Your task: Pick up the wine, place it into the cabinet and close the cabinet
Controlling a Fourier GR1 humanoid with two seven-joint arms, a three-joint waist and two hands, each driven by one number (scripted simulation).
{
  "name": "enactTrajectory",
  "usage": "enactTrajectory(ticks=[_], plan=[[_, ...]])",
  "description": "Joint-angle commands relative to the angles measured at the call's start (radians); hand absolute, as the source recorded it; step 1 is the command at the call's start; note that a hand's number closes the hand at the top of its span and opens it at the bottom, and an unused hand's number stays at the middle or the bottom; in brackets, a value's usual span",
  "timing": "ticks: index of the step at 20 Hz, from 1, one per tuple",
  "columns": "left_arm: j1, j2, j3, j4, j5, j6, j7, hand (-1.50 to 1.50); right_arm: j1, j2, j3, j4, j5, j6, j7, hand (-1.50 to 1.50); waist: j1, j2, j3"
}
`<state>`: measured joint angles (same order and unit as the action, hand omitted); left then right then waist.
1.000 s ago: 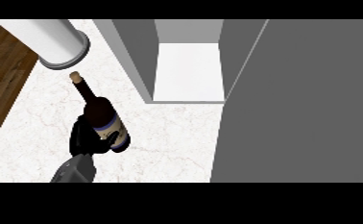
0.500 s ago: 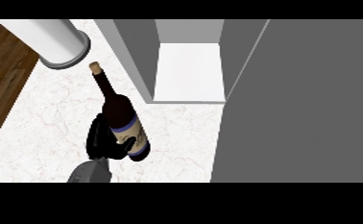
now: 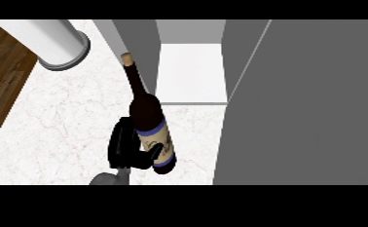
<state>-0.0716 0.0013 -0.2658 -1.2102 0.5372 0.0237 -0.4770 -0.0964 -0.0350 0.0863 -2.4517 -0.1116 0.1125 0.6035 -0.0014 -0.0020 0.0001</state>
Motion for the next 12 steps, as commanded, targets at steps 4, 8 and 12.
enactTrajectory(ticks=[4, 8, 12], plan=[[-0.041, -0.001, -0.132, -0.005, 0.117, 0.175, -0.020, 1.50, 0.041, 0.012, 0.023, -0.049, 0.000, -0.002, -0.013, -1.50, -0.002, 0.001, 0.000], [-0.088, -0.001, -0.174, 0.104, 0.197, 0.201, -0.077, 1.50, -0.135, -0.023, -0.038, 0.011, -0.044, -0.037, 0.090, -1.50, -0.002, 0.002, -0.001], [-0.102, -0.001, -0.158, 0.124, 0.185, 0.207, -0.078, 1.50, 0.024, -0.025, -0.056, -0.002, -0.074, 0.037, -0.023, -1.50, -0.001, 0.002, 0.000]])
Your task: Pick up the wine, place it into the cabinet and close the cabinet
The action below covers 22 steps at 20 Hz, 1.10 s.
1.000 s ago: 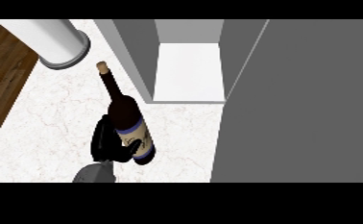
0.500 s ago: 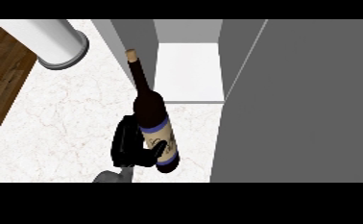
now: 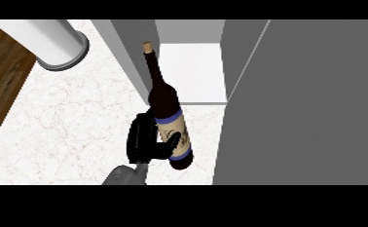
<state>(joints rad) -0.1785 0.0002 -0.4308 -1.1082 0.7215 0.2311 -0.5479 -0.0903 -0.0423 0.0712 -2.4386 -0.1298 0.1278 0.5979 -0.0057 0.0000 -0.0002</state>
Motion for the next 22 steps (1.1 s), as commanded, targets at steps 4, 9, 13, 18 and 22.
enactTrajectory(ticks=[4, 9, 13, 18, 22], plan=[[-0.165, 0.000, -0.035, 0.185, 0.152, 0.026, -0.103, 1.50, 0.007, 0.007, 0.008, -0.019, -0.039, 0.005, 0.000, -1.50, -0.004, 0.001, 0.000], [-0.223, 0.000, -0.049, 0.233, 0.159, 0.020, -0.137, 1.50, -0.021, 0.008, -0.003, 0.009, -0.016, -0.010, -0.012, -1.50, 0.000, 0.000, 0.000], [-0.308, 0.000, -0.110, 0.407, 0.281, -0.029, -0.253, 1.50, 0.008, -0.014, -0.043, 0.003, -0.080, 0.027, -0.024, -1.50, -0.011, 0.003, 0.000], [-0.429, 0.000, -0.080, 0.419, 0.309, 0.057, -0.191, 1.50, -0.011, -0.010, -0.019, 0.004, -0.078, 0.019, -0.005, -1.50, -0.012, 0.003, 0.000], [-0.475, 0.000, -0.027, 0.440, 0.314, 0.068, -0.106, 1.50, 0.074, -0.004, -0.029, -0.006, -0.066, 0.040, -0.060, -1.50, -0.007, 0.001, 0.000]])
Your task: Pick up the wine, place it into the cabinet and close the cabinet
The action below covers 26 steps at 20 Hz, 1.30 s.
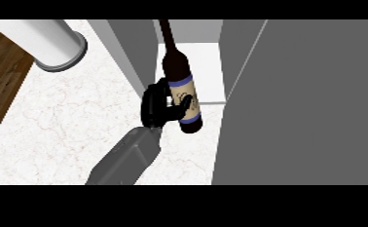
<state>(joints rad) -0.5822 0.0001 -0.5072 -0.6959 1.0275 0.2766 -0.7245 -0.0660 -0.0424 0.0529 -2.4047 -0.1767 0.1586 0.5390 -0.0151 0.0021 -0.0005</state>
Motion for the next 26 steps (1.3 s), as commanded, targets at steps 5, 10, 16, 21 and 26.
enactTrajectory(ticks=[5, 10, 16, 21, 26], plan=[[-0.126, 0.000, -0.011, 0.116, 0.095, 0.003, -0.034, 1.50, 0.002, 0.011, 0.019, -0.026, 0.020, -0.014, -0.004, -1.50, -0.007, 0.001, 0.000], [-0.267, 0.000, 0.104, 0.199, 0.078, 0.007, 0.038, 1.50, 0.040, -0.018, -0.038, 0.020, -0.032, 0.040, -0.066, -1.50, -0.004, 0.001, 0.001], [-0.348, 0.016, 0.121, 0.310, 0.074, -0.045, 0.090, 1.50, 0.062, 0.012, -0.010, 0.041, -0.003, 0.041, -0.120, -1.50, -0.004, 0.003, 0.000], [-0.438, 0.000, 0.131, 0.412, 0.117, -0.019, 0.072, 1.50, -0.032, -0.007, -0.009, 0.015, -0.005, -0.004, -0.016, -1.50, -0.026, 0.009, -0.001], [-0.480, 0.000, 0.097, 0.420, 0.144, 0.040, 0.142, 1.50, -0.040, -0.011, -0.024, 0.022, -0.040, 0.000, -0.013, -1.50, -0.040, 0.012, 0.000]])
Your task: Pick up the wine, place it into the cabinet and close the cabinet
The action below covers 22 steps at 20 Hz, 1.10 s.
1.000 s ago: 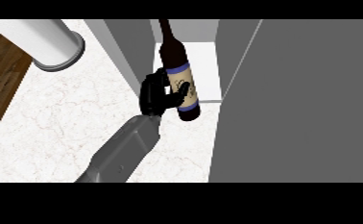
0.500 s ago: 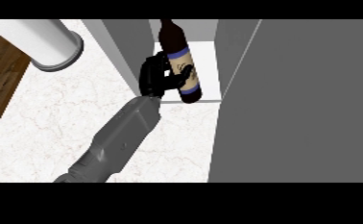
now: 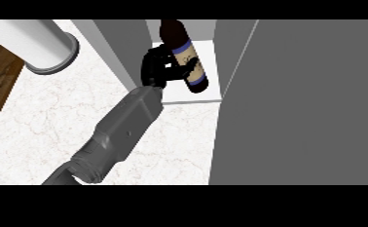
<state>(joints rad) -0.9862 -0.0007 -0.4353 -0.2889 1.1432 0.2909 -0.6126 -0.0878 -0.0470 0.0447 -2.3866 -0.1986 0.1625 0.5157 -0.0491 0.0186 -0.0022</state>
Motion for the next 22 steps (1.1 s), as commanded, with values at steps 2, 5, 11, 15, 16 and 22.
enactTrajectory(ticks=[2, 5, 11, 15, 16, 22], plan=[[-0.117, 0.001, 0.025, 0.046, 0.024, 0.007, 0.063, 1.50, 0.002, 0.004, 0.006, 0.020, 0.011, 0.005, -0.020, -1.50, -0.014, 0.000, 0.001], [-0.085, 0.001, 0.012, 0.026, 0.048, 0.028, 0.008, 1.50, -0.031, 0.017, 0.038, 0.006, 0.013, -0.007, -0.004, -1.50, -0.032, 0.003, 0.001], [-0.047, 0.001, -0.011, 0.007, 0.095, 0.033, -0.019, 1.50, -0.001, 0.029, 0.067, 0.038, 0.009, 0.024, -0.054, -1.50, -0.064, 0.009, 0.001], [-0.022, 0.001, -0.050, -0.020, 0.115, 0.036, -0.012, 1.50, -0.012, 0.031, 0.046, 0.111, 0.026, 0.036, -0.116, -1.50, -0.057, 0.008, 0.001], [-0.010, 0.001, -0.061, 0.012, 0.101, 0.001, -0.031, 1.50, -0.001, -0.005, 0.037, 0.044, -0.021, 0.062, -0.068, -1.50, -0.072, 0.011, 0.001], [0.017, 0.001, -0.126, -0.064, 0.163, 0.036, -0.060, 1.50, -0.041, 0.026, 0.044, 0.102, 0.013, 0.033, -0.093, -1.50, -0.085, 0.015, 0.000]])
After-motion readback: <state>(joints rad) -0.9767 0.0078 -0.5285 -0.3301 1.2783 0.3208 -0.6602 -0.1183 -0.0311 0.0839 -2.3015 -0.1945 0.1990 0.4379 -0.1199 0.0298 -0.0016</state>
